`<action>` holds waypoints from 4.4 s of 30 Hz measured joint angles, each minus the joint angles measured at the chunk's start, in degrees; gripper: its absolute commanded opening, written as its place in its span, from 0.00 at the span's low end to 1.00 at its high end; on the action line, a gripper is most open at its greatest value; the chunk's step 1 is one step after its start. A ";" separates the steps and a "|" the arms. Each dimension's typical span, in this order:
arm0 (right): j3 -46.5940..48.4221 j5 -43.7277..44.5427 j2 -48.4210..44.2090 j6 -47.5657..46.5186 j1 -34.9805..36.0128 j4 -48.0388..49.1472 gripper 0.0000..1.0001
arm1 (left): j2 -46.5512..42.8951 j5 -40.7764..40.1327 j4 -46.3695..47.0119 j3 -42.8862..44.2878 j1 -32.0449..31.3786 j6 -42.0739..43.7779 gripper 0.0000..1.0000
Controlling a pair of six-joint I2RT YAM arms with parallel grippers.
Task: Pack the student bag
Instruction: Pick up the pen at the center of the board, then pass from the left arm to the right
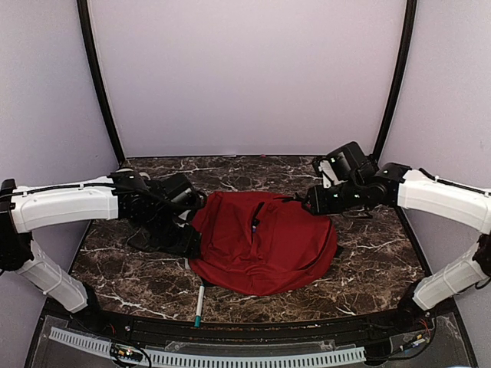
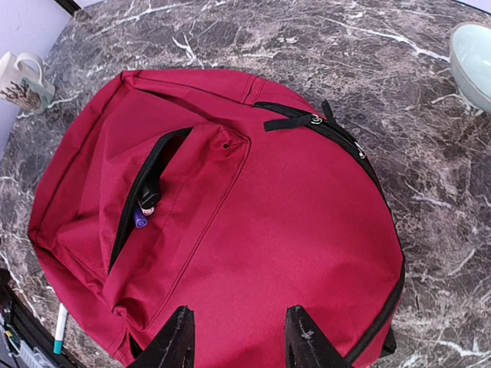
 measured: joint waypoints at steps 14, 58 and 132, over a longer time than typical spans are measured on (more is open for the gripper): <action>4.22 -7.10 12.39 -5.55 -3.89 1.53 0.41 | 0.04 5.29 -3.43 -5.95 -14.47 -19.43 0.55; 6.43 -14.03 14.99 -8.96 -8.31 -0.96 0.38 | 10.01 10.32 5.95 -14.25 -20.90 -34.67 0.00; -5.53 -42.93 -4.20 -37.92 -5.51 3.45 0.75 | 15.52 3.06 14.99 18.80 -0.57 72.94 0.00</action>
